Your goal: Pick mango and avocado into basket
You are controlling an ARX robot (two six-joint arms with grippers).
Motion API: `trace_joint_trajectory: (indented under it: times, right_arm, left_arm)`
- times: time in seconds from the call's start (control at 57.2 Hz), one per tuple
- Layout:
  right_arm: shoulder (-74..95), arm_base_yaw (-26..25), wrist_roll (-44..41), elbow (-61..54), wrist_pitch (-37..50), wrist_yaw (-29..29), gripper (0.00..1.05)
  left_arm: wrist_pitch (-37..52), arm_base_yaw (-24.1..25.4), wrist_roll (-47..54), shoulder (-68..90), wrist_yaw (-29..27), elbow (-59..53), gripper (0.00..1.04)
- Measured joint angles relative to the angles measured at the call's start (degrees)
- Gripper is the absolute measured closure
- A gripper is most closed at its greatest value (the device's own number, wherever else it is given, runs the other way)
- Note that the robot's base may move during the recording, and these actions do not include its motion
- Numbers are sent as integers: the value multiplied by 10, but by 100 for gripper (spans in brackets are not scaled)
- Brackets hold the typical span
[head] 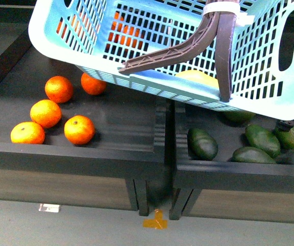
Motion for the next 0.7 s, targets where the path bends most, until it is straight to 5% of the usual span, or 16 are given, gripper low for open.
trace_joint_trajectory:
  times: [0.157, 0.454, 0.699]
  right_arm:
    - [22, 5, 6, 24, -8, -3, 10]
    - [16, 5, 26, 19, -6, -4, 47]
    - [-61, -10, 71, -35, 9, -16, 51]
  left_arm:
    - [0, 0, 0, 0, 1, 0, 94]
    - [0, 0, 0, 0, -1, 0, 94]
    - [0, 0, 0, 0, 0, 0, 94]
